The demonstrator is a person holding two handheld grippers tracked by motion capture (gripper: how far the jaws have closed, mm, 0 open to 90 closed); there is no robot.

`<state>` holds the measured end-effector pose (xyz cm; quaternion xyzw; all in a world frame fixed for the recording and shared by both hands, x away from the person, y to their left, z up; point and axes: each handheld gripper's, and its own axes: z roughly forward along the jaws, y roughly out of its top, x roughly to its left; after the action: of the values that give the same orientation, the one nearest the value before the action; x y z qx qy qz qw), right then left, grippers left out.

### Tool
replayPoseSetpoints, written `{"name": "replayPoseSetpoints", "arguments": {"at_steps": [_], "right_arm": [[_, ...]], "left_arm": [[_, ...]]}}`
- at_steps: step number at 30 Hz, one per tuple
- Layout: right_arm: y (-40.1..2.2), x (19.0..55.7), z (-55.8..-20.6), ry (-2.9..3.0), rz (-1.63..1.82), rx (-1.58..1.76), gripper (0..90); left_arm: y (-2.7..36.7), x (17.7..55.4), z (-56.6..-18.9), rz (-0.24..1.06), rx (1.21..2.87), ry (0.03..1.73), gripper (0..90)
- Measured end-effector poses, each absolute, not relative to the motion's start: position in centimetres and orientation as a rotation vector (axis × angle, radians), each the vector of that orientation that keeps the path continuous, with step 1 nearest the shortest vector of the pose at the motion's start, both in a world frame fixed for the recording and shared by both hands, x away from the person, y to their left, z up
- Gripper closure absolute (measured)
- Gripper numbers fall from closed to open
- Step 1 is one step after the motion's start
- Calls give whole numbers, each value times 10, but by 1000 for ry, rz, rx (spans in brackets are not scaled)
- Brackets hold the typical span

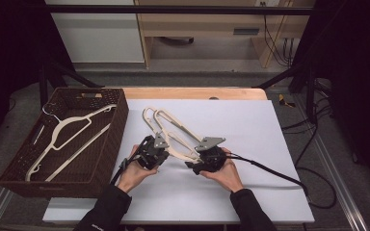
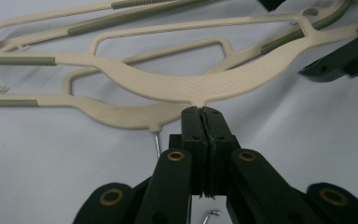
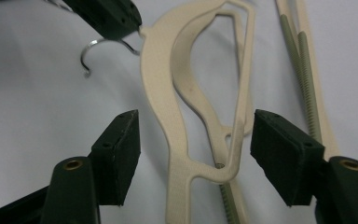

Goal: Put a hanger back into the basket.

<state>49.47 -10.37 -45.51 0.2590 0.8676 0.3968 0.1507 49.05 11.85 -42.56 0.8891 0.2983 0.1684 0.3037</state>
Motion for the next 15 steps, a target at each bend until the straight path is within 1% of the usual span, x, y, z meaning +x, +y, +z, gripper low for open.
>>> {"name": "replayPoseSetpoints", "arguments": {"at_steps": [3,8,10,11,15], "right_arm": [[-96,493,-458,2476,1089,683,402],[-94,491,-462,2478,1047,615,433],[-91,489,-461,2469,1034,585,464],[-89,487,-460,2468,1041,587,482],[-85,486,-459,2497,1066,554,641]], "left_arm": [[115,488,-425,435,2365,798,885],[114,488,-426,430,2375,833,885],[114,488,-425,427,2377,834,885],[114,488,-425,403,2367,843,884],[111,487,-423,408,2367,835,884]]}}
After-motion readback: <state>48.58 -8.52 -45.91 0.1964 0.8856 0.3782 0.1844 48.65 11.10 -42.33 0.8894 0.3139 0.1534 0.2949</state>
